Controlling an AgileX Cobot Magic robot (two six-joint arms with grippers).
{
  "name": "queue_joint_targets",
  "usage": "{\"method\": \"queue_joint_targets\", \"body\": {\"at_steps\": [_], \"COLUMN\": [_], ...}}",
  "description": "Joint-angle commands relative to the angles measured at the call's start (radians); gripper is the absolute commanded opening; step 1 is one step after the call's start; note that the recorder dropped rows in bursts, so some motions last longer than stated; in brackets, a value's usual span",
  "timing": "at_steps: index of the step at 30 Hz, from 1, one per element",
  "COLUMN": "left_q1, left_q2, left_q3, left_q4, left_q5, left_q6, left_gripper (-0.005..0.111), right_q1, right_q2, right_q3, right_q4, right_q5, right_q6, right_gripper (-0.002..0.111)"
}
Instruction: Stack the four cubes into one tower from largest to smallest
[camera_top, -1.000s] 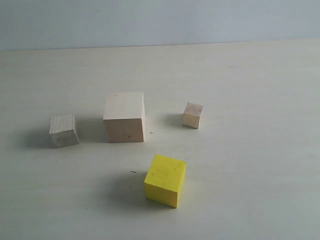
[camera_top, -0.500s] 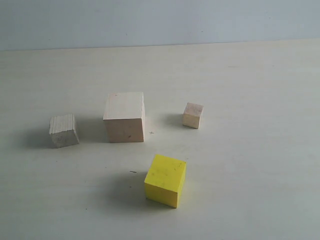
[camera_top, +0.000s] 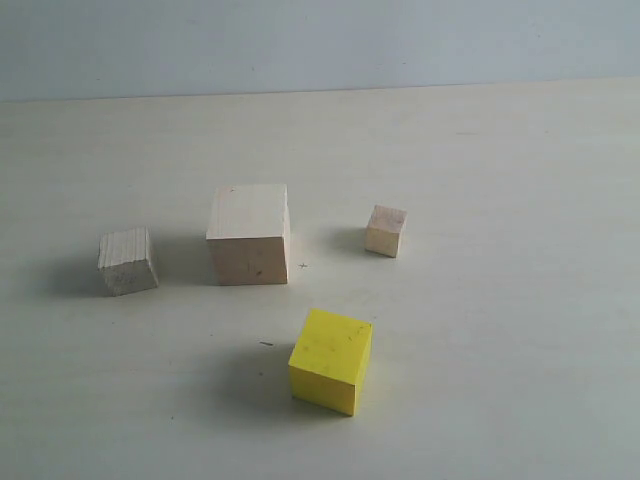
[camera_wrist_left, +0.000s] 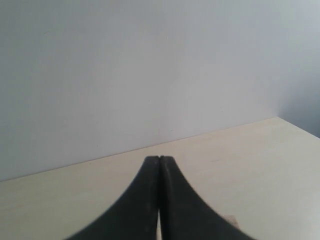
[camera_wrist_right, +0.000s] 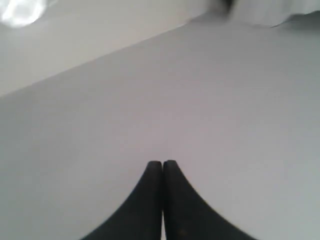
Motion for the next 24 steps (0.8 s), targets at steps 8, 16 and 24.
{"method": "queue_joint_targets", "body": {"at_steps": [8, 16, 24], "left_q1": [-0.002, -0.002, -0.002], "left_q2": [0.002, 0.002, 0.002], "left_q3": [0.003, 0.003, 0.003], "left_q4": [0.003, 0.003, 0.003], "left_q5": [-0.018, -0.002, 0.000], "left_q6": [-0.002, -0.002, -0.002], "left_gripper": [0.000, 0.000, 0.000], "right_q1": [0.001, -0.011, -0.010], "right_q2": [-0.027, -0.017, 0.059], "right_q3": [0.012, 0.019, 0.019], "right_q4": [1.187, 1.147, 1.000], "right_q5": [-0.006, 0.837, 1.576], "right_q6": [0.474, 0.051, -0.177], "right_gripper": [0.000, 0.000, 0.000]}}
